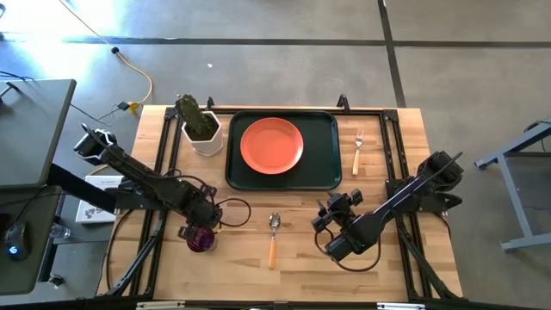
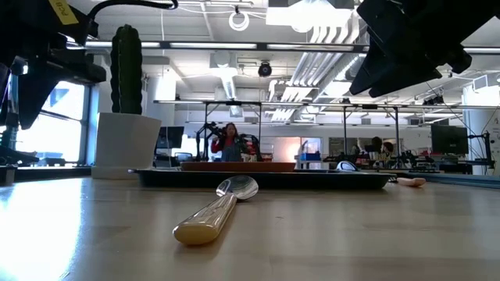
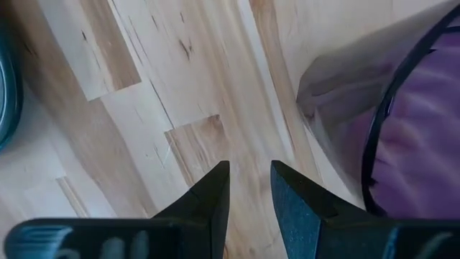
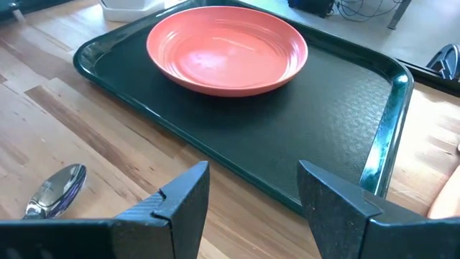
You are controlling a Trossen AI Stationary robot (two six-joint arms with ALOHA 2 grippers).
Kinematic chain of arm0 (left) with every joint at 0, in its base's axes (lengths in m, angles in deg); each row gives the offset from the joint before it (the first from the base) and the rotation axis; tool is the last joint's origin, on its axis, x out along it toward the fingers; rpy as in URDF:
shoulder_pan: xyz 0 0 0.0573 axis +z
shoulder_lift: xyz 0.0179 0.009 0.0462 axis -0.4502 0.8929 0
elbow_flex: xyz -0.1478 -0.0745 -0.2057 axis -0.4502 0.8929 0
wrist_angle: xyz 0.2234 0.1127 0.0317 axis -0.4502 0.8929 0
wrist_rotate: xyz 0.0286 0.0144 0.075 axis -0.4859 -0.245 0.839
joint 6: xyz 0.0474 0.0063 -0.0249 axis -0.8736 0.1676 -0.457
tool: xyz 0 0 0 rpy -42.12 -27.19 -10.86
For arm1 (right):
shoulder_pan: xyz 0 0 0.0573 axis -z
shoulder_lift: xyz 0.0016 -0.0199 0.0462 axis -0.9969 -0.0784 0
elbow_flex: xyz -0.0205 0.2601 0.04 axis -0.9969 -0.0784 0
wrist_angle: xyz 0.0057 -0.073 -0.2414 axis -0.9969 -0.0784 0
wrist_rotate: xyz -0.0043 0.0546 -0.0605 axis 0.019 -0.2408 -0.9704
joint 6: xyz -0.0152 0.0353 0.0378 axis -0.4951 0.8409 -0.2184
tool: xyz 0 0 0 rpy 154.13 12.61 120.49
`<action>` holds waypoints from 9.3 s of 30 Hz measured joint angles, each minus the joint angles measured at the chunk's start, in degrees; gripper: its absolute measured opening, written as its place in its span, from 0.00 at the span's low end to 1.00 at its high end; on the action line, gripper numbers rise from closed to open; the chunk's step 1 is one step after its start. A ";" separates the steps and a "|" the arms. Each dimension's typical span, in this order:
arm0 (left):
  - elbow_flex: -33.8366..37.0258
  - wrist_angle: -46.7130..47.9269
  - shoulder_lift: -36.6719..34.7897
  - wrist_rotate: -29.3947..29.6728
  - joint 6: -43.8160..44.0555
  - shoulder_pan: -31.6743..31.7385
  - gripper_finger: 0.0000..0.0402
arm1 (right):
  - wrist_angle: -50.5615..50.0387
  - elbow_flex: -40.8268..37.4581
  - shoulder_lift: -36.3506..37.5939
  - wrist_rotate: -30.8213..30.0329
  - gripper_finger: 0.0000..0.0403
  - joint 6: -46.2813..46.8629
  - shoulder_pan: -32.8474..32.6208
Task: Pick and place plate/cup/fork/spoon on tray
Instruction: Put the violet cup to the right of the orange plate on the dark green tray
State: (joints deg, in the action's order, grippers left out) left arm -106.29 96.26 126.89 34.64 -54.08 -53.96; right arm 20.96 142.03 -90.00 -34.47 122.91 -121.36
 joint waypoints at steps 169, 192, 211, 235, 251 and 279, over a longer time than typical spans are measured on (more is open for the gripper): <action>-66.36 -29.09 53.55 -9.09 -66.56 48.82 0.01 | -8.86 0.13 -0.02 3.18 0.50 6.03 -6.67; -66.55 -12.31 53.75 -5.86 -34.99 45.02 0.03 | -8.66 0.13 -0.02 2.97 0.50 6.49 -6.67; -66.34 -18.25 53.90 -2.32 -28.63 45.39 0.22 | -8.44 0.13 -0.02 2.97 0.50 6.51 -6.67; -58.84 -26.56 37.31 -4.49 -28.10 44.13 0.27 | -8.78 -4.07 0.02 2.12 0.50 13.79 -7.42; -3.75 -79.98 17.52 -6.81 -27.50 28.43 0.07 | 0.70 -10.10 0.01 5.04 0.50 17.73 -5.16; -1.74 -69.06 22.83 8.37 -17.73 26.71 0.00 | 45.03 -23.44 0.02 9.25 0.33 -32.78 22.79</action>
State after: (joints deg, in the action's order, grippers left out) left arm -108.03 27.21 149.72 43.02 -71.81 -27.25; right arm 65.98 118.58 -89.98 -25.22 90.13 -98.57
